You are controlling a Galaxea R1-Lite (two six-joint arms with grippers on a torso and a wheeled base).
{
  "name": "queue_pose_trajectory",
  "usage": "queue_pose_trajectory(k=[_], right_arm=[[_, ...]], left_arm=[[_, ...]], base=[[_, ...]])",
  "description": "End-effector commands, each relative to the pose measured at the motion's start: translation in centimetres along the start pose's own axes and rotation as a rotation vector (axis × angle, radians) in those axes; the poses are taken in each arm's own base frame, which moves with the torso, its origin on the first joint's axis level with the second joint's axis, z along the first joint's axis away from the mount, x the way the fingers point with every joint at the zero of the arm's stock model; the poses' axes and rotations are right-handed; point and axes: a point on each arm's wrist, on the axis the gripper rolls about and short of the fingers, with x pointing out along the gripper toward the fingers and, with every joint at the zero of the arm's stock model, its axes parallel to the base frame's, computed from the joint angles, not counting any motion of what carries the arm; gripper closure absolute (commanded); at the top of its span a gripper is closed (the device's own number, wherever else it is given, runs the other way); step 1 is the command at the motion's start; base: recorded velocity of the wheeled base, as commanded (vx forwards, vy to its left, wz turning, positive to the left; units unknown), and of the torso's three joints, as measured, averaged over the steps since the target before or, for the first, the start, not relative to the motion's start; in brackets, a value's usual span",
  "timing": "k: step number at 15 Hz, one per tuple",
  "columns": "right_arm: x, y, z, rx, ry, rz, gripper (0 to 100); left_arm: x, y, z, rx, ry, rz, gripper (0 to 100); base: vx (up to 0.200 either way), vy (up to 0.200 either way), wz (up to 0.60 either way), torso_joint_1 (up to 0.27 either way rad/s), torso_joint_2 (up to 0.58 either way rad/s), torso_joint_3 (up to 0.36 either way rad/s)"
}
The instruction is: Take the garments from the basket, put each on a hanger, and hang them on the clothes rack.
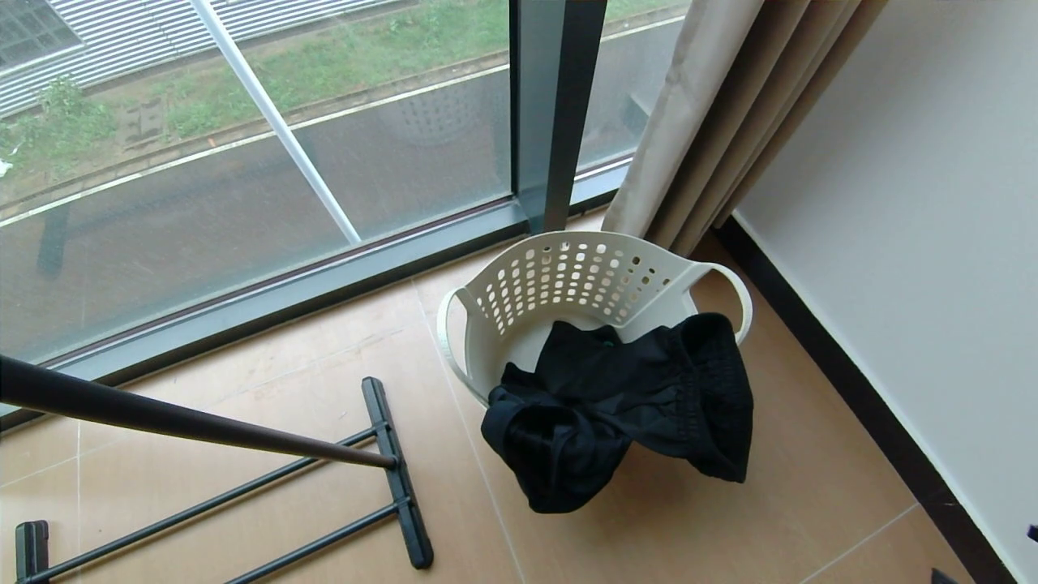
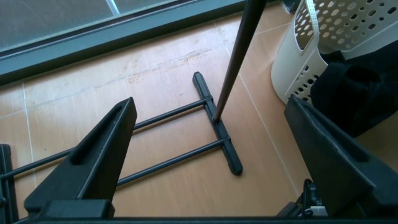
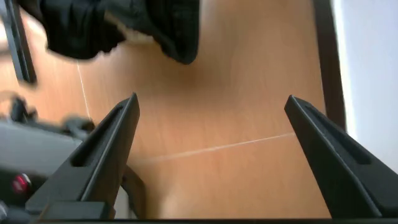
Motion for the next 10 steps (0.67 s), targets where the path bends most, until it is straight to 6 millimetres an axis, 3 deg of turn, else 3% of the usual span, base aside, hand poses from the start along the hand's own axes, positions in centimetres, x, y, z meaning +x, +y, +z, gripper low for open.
queue_pose_trajectory(k=[1,5,7,10], right_arm=[[7.0,0.1,6.3,-0.361,0.140,0.114,0],[12.5,0.6,10.1,-0.865,0.202,0.076,0],[14.0,1.7,11.9,-0.996,0.214,0.009,0],[16.2,3.1,13.1,-1.041,0.218,0.011,0]], left_arm=[[0.0,0.0,0.0,0.000,0.002,0.000,0],[0.0,0.0,0.0,-0.001,0.002,0.000,0],[0.0,0.0,0.0,-0.001,0.000,0.000,0],[0.0,0.0,0.0,-0.001,0.000,0.000,0]], base=[[0.000,0.000,0.00,0.000,0.00,0.000],[0.000,0.000,0.00,0.000,0.00,0.000],[0.000,0.000,0.00,0.000,0.00,0.000],[0.000,0.000,0.00,0.000,0.00,0.000]])
